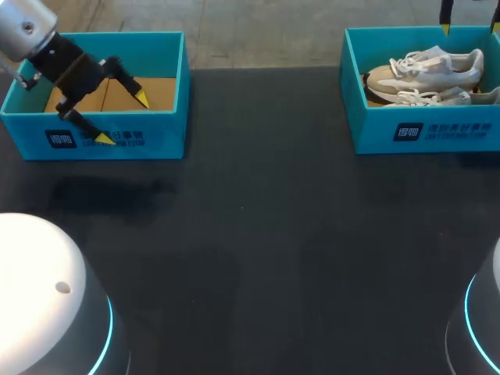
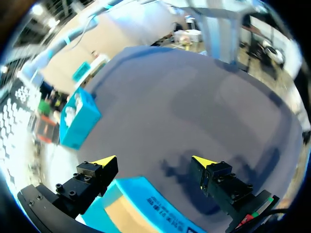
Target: Take the shoe out of the shoebox, open the shoe tongue, remove and reinsert the insole, then place the shoe into the shoebox
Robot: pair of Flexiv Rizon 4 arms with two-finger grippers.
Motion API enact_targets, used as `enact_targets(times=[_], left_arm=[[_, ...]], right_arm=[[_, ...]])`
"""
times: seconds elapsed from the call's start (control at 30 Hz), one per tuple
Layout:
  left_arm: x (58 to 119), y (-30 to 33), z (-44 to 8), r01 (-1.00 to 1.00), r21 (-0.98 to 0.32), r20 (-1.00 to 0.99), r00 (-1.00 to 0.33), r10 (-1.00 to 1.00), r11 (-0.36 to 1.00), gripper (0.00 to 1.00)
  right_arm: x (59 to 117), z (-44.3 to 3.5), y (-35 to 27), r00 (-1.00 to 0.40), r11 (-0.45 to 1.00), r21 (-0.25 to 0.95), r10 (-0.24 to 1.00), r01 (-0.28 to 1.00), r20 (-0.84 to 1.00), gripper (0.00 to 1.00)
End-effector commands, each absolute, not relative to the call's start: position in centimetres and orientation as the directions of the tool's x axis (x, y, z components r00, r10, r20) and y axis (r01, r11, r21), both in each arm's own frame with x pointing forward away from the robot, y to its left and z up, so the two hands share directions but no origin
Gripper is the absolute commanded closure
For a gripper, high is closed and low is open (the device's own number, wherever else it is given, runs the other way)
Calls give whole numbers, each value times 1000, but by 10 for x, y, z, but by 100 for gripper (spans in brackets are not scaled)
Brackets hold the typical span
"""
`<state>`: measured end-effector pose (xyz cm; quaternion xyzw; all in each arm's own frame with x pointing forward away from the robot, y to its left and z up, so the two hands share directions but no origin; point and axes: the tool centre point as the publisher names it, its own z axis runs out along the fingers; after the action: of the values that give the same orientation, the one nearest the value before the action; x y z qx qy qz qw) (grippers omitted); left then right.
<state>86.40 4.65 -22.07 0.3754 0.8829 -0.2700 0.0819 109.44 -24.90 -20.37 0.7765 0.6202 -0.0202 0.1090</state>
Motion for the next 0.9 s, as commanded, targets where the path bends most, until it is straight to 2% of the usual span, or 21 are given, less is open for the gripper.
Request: enact_targets(times=[0.03, 0.27, 0.5, 0.57, 0.9], left_arm=[[879, 31, -220, 306, -406, -134, -952, 275, 861, 0], [902, 33, -215, -148, -322, 25, -989, -147, 935, 0], [913, 46, -218, -545, -231, 62, -835, -547, 806, 0], [913, 49, -218, -598, -216, 42, -795, -605, 772, 0], [914, 50, -217, -596, -220, 7, -793, -610, 772, 0]], right_arm=[[1090, -207, -243, 220, -199, 130, 959, 971, -178, 0], [1077, -212, -236, 188, -176, 77, 965, 981, -183, 0], [1058, -211, -232, 167, -160, 48, 968, 986, -186, 0], [1051, -210, -230, 161, -157, 38, 969, 987, -187, 0], [1030, -208, -218, 100, -96, 34, 981, 995, -168, 0]])
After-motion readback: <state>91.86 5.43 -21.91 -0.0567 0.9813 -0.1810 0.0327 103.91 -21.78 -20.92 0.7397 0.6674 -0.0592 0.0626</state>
